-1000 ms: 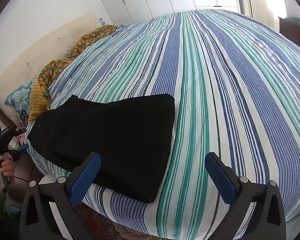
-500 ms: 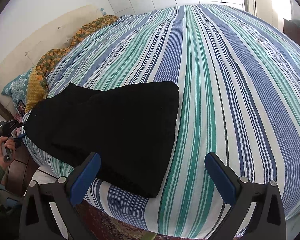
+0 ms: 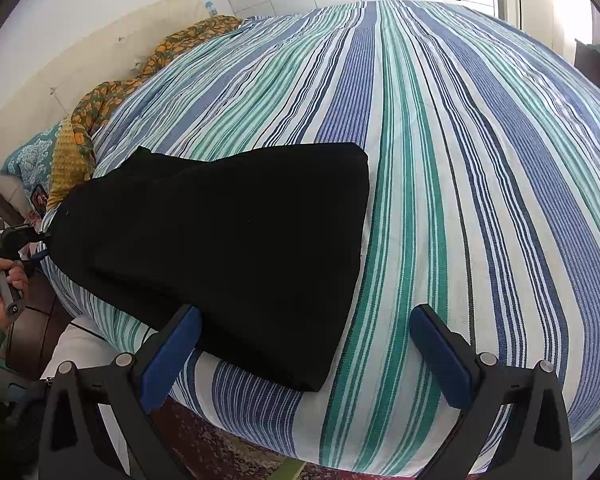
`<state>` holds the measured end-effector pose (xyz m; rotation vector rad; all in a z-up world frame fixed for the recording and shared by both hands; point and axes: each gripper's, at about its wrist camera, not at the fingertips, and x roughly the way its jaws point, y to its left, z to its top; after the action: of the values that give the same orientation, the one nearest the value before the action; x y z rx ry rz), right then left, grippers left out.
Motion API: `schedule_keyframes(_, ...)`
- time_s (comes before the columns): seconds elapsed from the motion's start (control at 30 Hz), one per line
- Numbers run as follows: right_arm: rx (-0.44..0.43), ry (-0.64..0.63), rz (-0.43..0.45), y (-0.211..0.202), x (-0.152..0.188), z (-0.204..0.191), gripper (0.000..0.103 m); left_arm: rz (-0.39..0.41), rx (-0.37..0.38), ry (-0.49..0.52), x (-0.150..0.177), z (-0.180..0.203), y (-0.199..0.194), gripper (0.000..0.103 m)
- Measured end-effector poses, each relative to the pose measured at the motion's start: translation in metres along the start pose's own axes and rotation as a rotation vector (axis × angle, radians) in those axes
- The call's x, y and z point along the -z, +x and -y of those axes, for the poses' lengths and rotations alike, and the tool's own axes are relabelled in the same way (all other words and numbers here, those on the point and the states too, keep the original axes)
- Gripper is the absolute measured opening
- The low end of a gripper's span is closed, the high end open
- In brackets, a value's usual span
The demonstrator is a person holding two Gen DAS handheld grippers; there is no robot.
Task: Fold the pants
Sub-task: 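Carry the hanging black trousers and lower them onto the bed with the left gripper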
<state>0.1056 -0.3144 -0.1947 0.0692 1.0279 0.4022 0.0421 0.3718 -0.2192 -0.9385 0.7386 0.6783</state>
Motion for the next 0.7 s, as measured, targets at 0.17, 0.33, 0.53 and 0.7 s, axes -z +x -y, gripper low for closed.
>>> schedule_keyframes(0.17, -0.003, 0.000, -0.003, 0.000, 0.001, -0.002, 0.103, -0.007, 0.018, 0.064, -0.005, 0.006, -0.001, 0.022)
schedule_keyframes(0.33, -0.008, 0.013, -0.005, 0.001, 0.002, -0.001, 0.103, -0.051, 0.070, -0.042, -0.011, -0.020, 0.004, 0.037)
schedule_keyframes(0.53, -0.007, 0.015, -0.004, 0.001, 0.002, 0.000, 0.103, -0.035, 0.144, -0.137, -0.011, -0.039, -0.001, 0.041)
schedule_keyframes(0.7, -0.005, 0.006, -0.007, 0.001, 0.003, -0.003, 0.103, -0.044, 0.145, -0.100, -0.014, -0.027, 0.009, 0.041)
